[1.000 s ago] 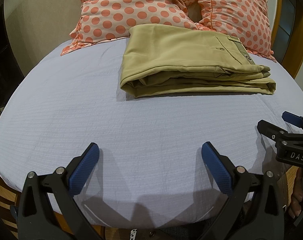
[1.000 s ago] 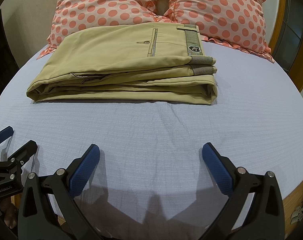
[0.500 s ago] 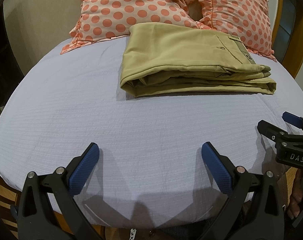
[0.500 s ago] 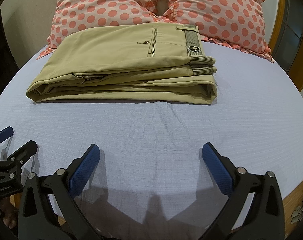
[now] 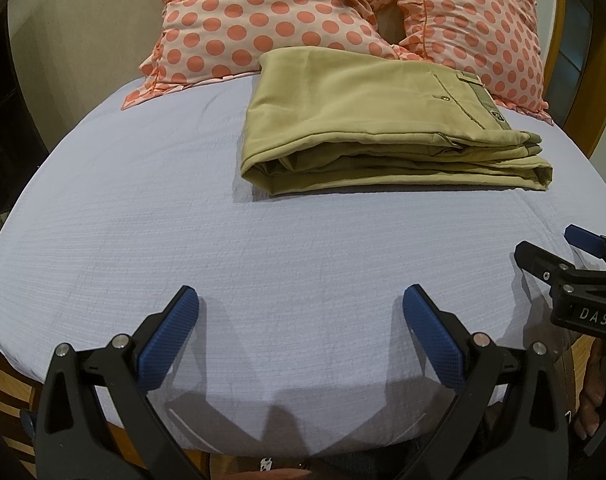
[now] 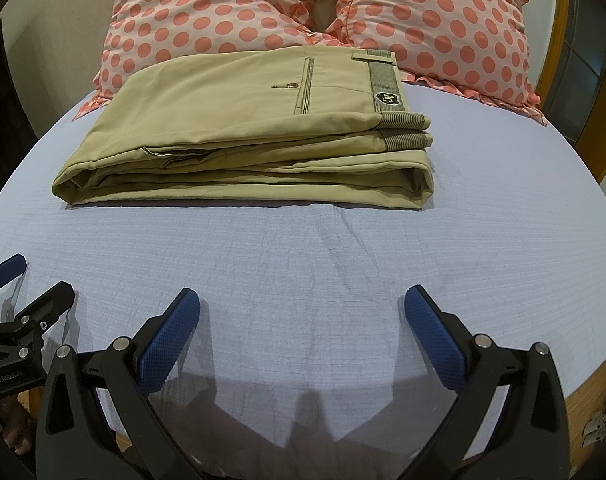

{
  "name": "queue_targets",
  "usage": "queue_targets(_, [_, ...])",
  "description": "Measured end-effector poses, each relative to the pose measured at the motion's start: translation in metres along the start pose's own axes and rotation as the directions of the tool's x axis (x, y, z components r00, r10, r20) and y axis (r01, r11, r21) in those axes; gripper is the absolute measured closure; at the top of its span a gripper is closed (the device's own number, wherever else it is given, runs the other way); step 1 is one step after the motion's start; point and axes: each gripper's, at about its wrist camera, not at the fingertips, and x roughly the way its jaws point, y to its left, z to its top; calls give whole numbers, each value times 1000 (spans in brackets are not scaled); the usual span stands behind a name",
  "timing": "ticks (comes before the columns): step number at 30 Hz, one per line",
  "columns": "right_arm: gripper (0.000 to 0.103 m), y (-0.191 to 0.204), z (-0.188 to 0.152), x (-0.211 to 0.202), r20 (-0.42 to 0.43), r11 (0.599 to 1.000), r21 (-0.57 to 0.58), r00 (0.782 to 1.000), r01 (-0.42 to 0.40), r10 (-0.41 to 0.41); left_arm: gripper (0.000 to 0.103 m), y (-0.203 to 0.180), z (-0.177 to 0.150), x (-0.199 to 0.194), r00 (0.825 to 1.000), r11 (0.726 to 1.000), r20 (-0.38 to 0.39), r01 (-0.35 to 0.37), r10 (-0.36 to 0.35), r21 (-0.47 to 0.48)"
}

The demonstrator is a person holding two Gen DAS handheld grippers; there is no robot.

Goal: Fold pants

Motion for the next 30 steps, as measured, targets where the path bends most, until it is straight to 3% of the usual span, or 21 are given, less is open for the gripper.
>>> queue_targets(30, [1,-1,0,0,2,1000,1,1000,0,0,2,0,3,2,1000,1000,-11,-3,3,-4])
